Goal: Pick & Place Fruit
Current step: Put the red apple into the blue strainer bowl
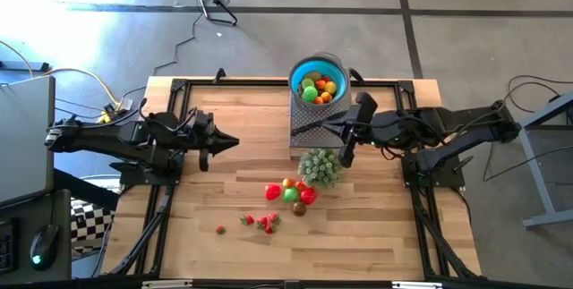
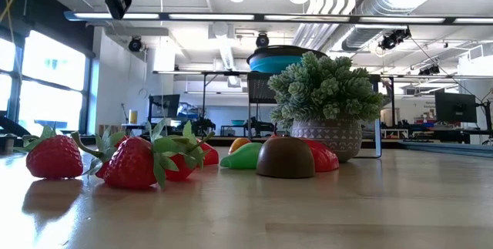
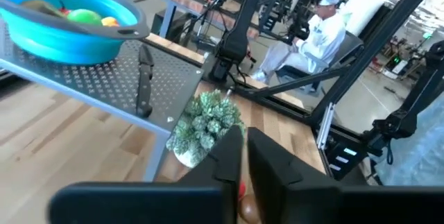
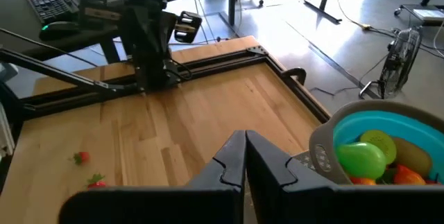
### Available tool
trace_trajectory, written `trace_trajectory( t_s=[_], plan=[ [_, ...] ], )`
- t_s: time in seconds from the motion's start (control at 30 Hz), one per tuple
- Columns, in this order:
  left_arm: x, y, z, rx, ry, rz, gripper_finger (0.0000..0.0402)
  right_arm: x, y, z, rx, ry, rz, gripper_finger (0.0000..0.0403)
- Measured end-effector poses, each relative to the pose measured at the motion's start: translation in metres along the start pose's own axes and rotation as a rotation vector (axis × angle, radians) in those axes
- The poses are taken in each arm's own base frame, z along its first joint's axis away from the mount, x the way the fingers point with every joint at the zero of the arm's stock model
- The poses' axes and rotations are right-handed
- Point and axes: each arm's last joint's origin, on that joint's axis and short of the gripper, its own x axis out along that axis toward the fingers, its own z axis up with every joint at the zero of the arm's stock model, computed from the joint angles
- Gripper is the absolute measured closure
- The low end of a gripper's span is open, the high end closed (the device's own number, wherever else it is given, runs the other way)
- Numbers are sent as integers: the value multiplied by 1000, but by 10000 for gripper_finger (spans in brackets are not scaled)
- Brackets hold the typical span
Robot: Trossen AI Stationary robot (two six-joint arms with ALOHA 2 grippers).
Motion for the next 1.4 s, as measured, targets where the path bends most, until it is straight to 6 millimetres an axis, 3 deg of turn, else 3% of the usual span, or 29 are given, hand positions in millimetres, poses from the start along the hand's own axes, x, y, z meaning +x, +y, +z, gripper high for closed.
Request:
trace_trajectory(
  t_s=[0.2, 0.43, 0.7, 0.9, 1.13, 1.4],
  plan=[
    [17, -13, 9, 68, 78, -19, 396, -1, 3, 0, -1, -5, 13, 398],
    [36, -41, -4, 134, 253, -26, 401, -1, 3, 0, -2, -7, 6, 398],
    [43, -63, -16, 174, 333, 60, 401, -1, 2, 0, -28, -14, -21, 398],
    [46, -68, -23, 237, 407, 168, 401, -1, 2, 0, -33, -12, -22, 398],
    [63, -75, -28, 248, 440, 186, 401, -1, 2, -1, -58, -4, -23, 398],
    [81, -76, -49, 207, 535, 188, 401, -1, 1, -4, -167, 24, -19, 398]
  ],
)
